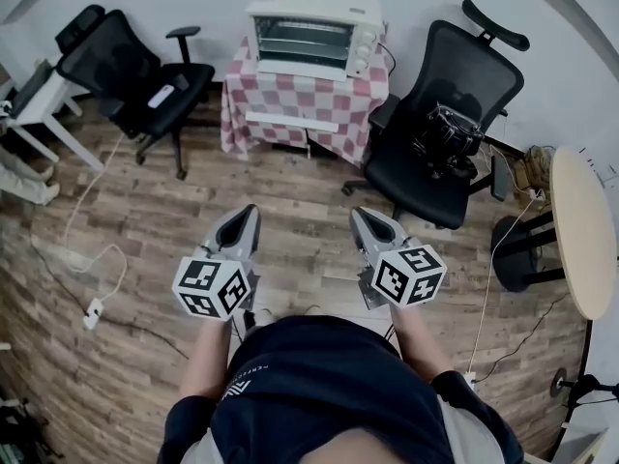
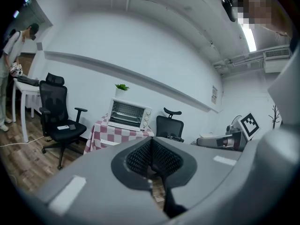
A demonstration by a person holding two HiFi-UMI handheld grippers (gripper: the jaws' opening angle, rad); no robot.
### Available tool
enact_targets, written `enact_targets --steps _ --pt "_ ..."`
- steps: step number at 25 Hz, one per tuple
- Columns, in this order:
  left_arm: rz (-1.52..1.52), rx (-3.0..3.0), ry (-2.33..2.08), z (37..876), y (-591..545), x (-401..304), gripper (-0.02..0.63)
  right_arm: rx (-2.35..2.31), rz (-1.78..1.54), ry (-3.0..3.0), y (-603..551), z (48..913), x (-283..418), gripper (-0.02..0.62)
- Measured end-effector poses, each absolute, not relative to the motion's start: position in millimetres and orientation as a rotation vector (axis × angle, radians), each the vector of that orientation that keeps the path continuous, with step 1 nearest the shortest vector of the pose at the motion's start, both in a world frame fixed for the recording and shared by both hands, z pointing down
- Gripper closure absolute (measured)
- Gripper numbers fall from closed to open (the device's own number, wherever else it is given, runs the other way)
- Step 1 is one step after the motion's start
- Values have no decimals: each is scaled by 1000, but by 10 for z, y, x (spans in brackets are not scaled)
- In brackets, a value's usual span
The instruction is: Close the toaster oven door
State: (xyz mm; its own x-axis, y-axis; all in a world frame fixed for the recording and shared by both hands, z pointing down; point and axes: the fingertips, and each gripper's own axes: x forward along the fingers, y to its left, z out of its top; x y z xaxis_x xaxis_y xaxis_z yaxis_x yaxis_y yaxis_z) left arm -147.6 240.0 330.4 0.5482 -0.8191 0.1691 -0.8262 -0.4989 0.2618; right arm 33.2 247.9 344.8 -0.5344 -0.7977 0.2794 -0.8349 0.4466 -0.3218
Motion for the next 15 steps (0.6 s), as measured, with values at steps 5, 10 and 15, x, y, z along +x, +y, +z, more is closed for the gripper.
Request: enact_targets --steps 5,10,15 --pt "62 2471 -1393 3326 2451 -1276 589 1448 688 -2612 2461 3548 470 594" --pt "100 2450 -1384 3381 2519 -1277 589 1417 716 -2605 2429 3688 476 592" --pt "151 2435 -1434 3434 2426 -1357 589 1407 742 -2607 2330 3747 449 592"
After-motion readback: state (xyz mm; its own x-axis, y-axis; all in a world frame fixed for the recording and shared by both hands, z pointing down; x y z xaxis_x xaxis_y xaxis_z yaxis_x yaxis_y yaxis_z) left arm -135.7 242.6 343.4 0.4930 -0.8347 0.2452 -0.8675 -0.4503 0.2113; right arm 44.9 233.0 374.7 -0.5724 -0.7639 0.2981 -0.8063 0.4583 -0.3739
